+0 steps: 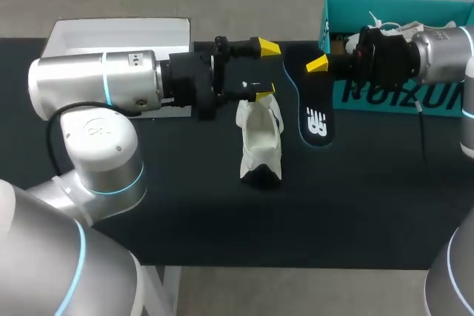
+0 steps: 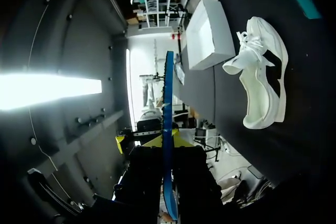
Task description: Take the shoe out of the shoebox, open the shoe tongue, remove and reinsert the insole, then place the shoe into the shoebox
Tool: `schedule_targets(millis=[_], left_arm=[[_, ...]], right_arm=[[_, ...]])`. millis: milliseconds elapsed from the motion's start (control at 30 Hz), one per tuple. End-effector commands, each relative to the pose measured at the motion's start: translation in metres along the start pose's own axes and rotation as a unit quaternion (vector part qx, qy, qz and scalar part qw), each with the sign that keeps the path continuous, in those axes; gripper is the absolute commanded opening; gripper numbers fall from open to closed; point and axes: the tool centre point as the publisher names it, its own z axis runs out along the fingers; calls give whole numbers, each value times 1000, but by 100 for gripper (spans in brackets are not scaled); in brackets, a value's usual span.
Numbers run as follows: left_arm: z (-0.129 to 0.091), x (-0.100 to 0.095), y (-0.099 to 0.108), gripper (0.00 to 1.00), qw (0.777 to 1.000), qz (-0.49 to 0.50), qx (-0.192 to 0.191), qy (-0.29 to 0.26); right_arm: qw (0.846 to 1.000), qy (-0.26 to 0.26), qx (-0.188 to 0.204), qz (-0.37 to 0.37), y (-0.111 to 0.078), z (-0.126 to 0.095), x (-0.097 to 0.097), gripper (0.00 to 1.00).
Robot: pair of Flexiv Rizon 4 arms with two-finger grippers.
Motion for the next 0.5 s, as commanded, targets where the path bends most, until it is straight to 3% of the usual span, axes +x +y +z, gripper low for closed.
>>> schedule_targets(millis=[33,200,233,267,300,400,467,500], left_arm=[[9,6,4,100,1000,2,2,-10],[24,12,8,100,1000,1,5,-26],[27,13,8,78,1000,0,5,-29],[29,14,8,67,1000,-1,5,-31],[32,15,7,69,999,-1,5,-33],[37,20,7,58,999,-5,8,-35],[39,22,6,43,999,-7,11,-35],[40,23,6,42,999,-9,14,-36]], right_arm=[[1000,0,2,-1,0,5,1,0],[1000,2,6,1,-1,10,1,0],[1000,2,6,1,-2,10,1,0],[1000,2,7,1,-2,11,1,0],[1000,2,8,0,-3,11,2,0],[1000,3,9,-2,-6,11,4,0],[1000,3,8,-4,-7,10,4,0],[1000,3,7,-4,-8,10,4,0]])
